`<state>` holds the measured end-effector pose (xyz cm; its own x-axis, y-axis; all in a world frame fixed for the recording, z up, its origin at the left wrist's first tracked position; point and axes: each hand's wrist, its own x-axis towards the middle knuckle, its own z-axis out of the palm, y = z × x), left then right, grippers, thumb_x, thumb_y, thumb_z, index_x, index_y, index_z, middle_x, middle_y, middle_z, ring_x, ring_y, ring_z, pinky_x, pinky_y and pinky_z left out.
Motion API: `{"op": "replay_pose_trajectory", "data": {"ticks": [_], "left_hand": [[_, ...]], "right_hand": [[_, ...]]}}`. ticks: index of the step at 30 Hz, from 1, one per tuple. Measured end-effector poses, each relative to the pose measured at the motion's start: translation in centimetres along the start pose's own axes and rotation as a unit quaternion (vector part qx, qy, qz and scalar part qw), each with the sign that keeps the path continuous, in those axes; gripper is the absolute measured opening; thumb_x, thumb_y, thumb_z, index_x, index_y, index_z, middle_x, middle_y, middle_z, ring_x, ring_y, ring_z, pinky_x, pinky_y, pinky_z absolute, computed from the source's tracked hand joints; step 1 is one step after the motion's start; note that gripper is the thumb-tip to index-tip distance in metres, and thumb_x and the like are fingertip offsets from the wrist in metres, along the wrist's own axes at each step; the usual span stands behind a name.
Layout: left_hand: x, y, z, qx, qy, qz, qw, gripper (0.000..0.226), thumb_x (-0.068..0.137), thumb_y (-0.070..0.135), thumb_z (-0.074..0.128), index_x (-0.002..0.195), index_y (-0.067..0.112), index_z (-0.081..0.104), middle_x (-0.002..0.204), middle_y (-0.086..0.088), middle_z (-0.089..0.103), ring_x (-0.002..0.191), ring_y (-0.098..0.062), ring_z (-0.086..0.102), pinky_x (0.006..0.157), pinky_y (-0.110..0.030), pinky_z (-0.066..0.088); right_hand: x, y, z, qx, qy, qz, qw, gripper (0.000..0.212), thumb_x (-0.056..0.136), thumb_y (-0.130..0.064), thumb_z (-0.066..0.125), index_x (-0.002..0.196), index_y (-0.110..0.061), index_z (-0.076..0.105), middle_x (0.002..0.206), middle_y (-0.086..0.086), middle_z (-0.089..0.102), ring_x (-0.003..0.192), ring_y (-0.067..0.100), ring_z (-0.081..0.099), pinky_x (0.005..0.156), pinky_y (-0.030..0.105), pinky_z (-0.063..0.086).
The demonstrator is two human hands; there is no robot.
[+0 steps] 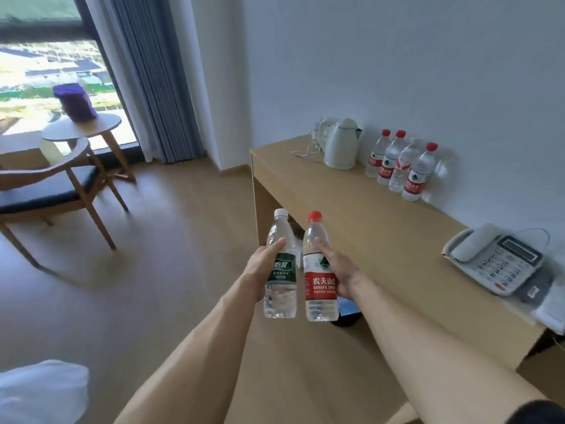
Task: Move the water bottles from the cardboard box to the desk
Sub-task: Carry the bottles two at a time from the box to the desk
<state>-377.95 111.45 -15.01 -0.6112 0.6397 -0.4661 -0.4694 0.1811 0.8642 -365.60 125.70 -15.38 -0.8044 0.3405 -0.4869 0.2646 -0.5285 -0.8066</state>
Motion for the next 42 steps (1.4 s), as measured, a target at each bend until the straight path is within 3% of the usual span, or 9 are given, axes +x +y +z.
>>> {"op": "replay_pose_trajectory", "data": {"ticks": [5,8,13,21,24,27,35,40,42], "left_hand": [[5.9,2.2,0.9,0.013,-0.040,-0.011,0.999,0.048,0.091,0.041,0.071,0.122,0.007,0.058,0.109,-0.024,0.071,0.094,-0.037,0.068,0.100,-0.061,0.050],[9.4,3.5,2.1,0.011,-0.061,-0.018,0.998,0.050,0.091,0.042,0.071,0.123,0.006,0.059,0.111,-0.025,0.070,0.096,-0.038,0.067,0.102,-0.063,0.048],[16.0,6.4,4.4,0.024,-0.074,-0.018,0.997,0.055,0.090,0.045,0.072,0.128,0.008,0.057,0.115,-0.024,0.071,0.102,-0.041,0.069,0.101,-0.061,0.050],[25.5,11.0,10.0,0.047,-0.099,-0.016,0.994,0.067,0.076,0.050,0.083,0.126,0.013,0.060,0.109,-0.022,0.074,0.099,-0.042,0.073,0.090,-0.062,0.055],[27.6,11.7,13.2,0.068,-0.101,-0.020,0.992,0.076,0.067,0.053,0.085,0.127,0.016,0.058,0.113,-0.021,0.072,0.100,-0.042,0.072,0.092,-0.063,0.054],[29.8,12.1,17.1,0.105,-0.122,-0.025,0.987,0.063,0.075,0.052,0.083,0.122,0.019,0.057,0.107,-0.017,0.072,0.088,-0.035,0.076,0.079,-0.061,0.059],[34.7,10.5,28.2,0.169,-0.259,-0.020,0.951,0.051,0.084,0.041,0.079,0.117,0.013,0.054,0.105,-0.017,0.069,0.093,-0.034,0.073,0.088,-0.054,0.059],[36.9,10.8,32.8,0.205,-0.382,-0.003,0.901,0.044,0.081,0.037,0.082,0.116,0.025,0.059,0.110,-0.010,0.072,0.084,-0.022,0.076,0.064,-0.038,0.061],[37.6,11.3,34.3,0.226,-0.418,0.017,0.880,0.051,0.071,0.039,0.087,0.112,0.028,0.059,0.110,-0.009,0.072,0.087,-0.022,0.075,0.066,-0.036,0.060]], "right_hand": [[4.2,-2.3,-1.6,0.020,0.021,-0.019,0.999,0.075,0.084,-0.054,0.068,0.133,-0.001,0.049,0.093,0.020,0.065,0.076,0.034,0.063,0.084,0.050,0.052],[7.1,-3.8,-3.1,0.031,0.030,-0.033,0.999,0.079,0.085,-0.054,0.066,0.137,0.002,0.048,0.096,0.021,0.066,0.078,0.035,0.065,0.082,0.046,0.055],[12.3,-7.8,-5.5,0.035,0.036,-0.040,0.998,0.075,0.087,-0.052,0.067,0.136,0.003,0.051,0.123,0.032,0.063,0.090,0.037,0.068,0.090,0.047,0.055],[17.7,-15.0,-11.2,0.034,0.080,-0.080,0.993,0.067,0.076,-0.048,0.077,0.123,-0.003,0.061,0.098,0.019,0.075,0.079,0.030,0.074,0.068,0.036,0.060],[18.2,-16.2,-14.1,0.043,0.112,-0.088,0.989,0.070,0.072,-0.051,0.078,0.122,-0.004,0.062,0.098,0.019,0.075,0.079,0.030,0.075,0.066,0.036,0.060],[17.9,-17.1,-17.5,0.054,0.160,-0.101,0.980,0.076,0.070,-0.053,0.080,0.124,-0.003,0.061,0.103,0.020,0.074,0.083,0.032,0.074,0.072,0.038,0.059],[14.8,-18.0,-25.0,0.110,0.295,-0.158,0.936,0.062,0.074,-0.046,0.078,0.121,-0.007,0.064,0.107,0.020,0.075,0.092,0.034,0.073,0.081,0.041,0.059],[12.8,-18.3,-28.6,0.121,0.387,-0.179,0.896,0.065,0.076,-0.048,0.081,0.128,-0.013,0.062,0.114,0.016,0.074,0.106,0.037,0.071,0.100,0.052,0.052],[12.2,-18.5,-29.5,0.130,0.426,-0.180,0.877,0.068,0.072,-0.049,0.084,0.127,-0.016,0.061,0.112,0.013,0.075,0.104,0.033,0.072,0.099,0.052,0.053]]}}
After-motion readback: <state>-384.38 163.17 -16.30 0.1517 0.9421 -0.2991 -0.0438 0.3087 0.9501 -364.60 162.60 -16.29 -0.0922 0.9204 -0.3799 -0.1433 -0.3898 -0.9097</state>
